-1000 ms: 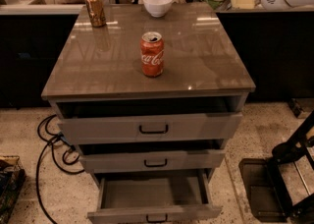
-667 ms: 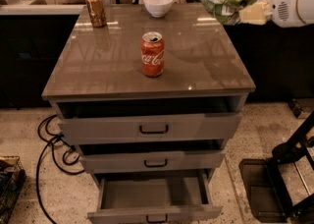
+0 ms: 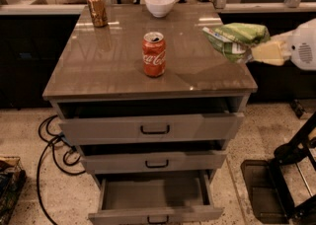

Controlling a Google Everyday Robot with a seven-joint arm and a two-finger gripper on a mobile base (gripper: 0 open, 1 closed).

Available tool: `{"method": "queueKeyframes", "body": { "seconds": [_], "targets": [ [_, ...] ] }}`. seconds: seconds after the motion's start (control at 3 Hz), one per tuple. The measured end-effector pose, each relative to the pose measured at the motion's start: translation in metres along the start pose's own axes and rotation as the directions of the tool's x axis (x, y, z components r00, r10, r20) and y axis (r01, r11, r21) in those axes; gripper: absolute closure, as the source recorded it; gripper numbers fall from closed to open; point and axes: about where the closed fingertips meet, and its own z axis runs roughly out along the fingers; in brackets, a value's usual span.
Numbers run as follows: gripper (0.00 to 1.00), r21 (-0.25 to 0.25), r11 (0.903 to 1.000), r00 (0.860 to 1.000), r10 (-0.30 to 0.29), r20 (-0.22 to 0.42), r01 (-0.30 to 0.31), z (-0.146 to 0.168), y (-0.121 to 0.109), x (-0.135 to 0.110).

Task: Place green jalapeno chip bag into bottom drawer

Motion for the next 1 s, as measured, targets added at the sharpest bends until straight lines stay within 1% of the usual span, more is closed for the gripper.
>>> {"method": "queueKeyframes", "body": {
  "seconds": [0.33, 0.67, 1.0],
  "targets": [
    [1.00, -0.003, 1.0000, 0.998, 0.007, -0.064, -0.008, -0.030, 0.021, 0.033],
    [1.00, -0.053, 0.9983, 0.984, 0.016, -0.178, -0.026, -0.042, 0.034, 0.067],
    [1.00, -0.116, 0.9910, 0.952, 0.030, -0.303, -0.068, -0.031, 0.033, 0.094]
  ]
}}
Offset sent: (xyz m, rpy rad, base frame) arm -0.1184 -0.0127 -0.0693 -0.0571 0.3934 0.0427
